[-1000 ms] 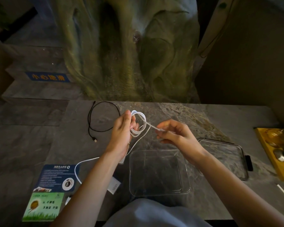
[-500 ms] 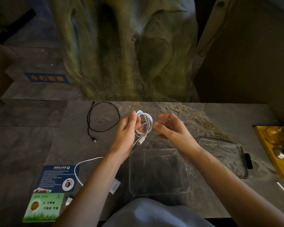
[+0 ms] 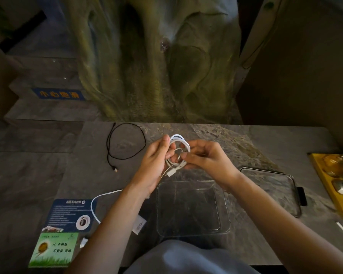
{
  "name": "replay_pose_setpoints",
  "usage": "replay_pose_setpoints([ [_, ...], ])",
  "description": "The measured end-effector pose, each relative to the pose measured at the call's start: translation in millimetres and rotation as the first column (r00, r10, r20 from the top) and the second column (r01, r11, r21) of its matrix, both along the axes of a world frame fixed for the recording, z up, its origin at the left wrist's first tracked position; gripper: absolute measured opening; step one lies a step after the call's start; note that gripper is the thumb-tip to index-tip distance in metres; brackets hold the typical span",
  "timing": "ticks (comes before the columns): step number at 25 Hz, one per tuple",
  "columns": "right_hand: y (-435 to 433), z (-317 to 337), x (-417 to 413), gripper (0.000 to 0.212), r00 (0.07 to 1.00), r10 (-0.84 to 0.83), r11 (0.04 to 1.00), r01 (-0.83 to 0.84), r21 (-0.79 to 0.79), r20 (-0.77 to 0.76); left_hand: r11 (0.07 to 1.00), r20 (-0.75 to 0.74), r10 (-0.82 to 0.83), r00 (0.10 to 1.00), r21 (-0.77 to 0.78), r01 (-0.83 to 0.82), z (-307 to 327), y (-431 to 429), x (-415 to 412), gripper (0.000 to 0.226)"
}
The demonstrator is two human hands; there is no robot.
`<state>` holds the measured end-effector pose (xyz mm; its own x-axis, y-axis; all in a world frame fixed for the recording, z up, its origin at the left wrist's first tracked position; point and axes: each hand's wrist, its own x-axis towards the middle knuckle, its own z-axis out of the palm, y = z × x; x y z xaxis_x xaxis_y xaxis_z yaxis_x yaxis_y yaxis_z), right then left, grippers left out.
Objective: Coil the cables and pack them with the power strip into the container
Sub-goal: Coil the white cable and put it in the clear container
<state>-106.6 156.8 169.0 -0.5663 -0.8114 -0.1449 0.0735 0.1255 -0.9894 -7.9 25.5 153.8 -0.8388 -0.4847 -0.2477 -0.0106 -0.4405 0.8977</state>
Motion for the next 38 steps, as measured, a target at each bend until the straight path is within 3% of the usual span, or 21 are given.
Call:
replay_pose_setpoints([
  [3,2,-1,-5,0.023,1.000,0.020,1.000,-0.020,0.020,0.013,0.998,0.077,0.054,0.996,0.029,-0.056,-3,3,-3,0.029],
  [6,6,-2,-5,0.028,0.986,0.005,1.000,-0.002,-0.018,0.165,0.993,0.162,0.112,0.980,0.012,-0.116,-4,5,-6,0.023],
  [8,7,-5,-4,0.028,0.976,-0.015,1.000,0.020,-0.022,0.219,0.989,0.176,0.148,0.973,-0.028,-0.146,-3,6,-5,0.010],
  [11,8,-9,-5,0.022,0.974,-0.061,0.998,0.065,-0.010,0.218,0.989,0.138,0.146,0.980,-0.044,-0.142,-10,2,0,0.013],
  [17,8,-12,-8,0.023,0.974,-0.103,0.994,0.109,-0.020,0.204,0.925,0.189,0.058,0.980,-0.379,0.018,-22,-11,16,0.022],
  [19,9,-12,-5,0.022,0.976,-0.089,0.995,0.095,-0.025,0.201,0.908,0.212,0.057,0.976,-0.417,0.037,-19,-9,15,0.019],
  [25,6,-10,-1,0.021,0.986,-0.081,0.996,0.084,-0.014,0.143,0.981,0.156,0.101,0.983,-0.180,-0.072,-18,-3,6,0.023],
  [31,10,-13,-4,0.021,0.989,-0.124,0.992,0.124,0.009,0.077,0.975,0.077,0.187,0.979,-0.139,-0.175,-12,-9,11,0.015],
  [35,11,-19,-4,0.018,0.991,-0.135,0.990,0.135,0.042,-0.002,0.992,0.041,0.106,0.993,-0.067,-0.104,0,-21,20,0.014],
  [38,8,-19,-3,0.017,0.988,-0.152,0.988,0.153,0.032,-0.026,0.999,-0.014,0.000,1.000,-0.051,-0.001,9,-13,20,0.030],
])
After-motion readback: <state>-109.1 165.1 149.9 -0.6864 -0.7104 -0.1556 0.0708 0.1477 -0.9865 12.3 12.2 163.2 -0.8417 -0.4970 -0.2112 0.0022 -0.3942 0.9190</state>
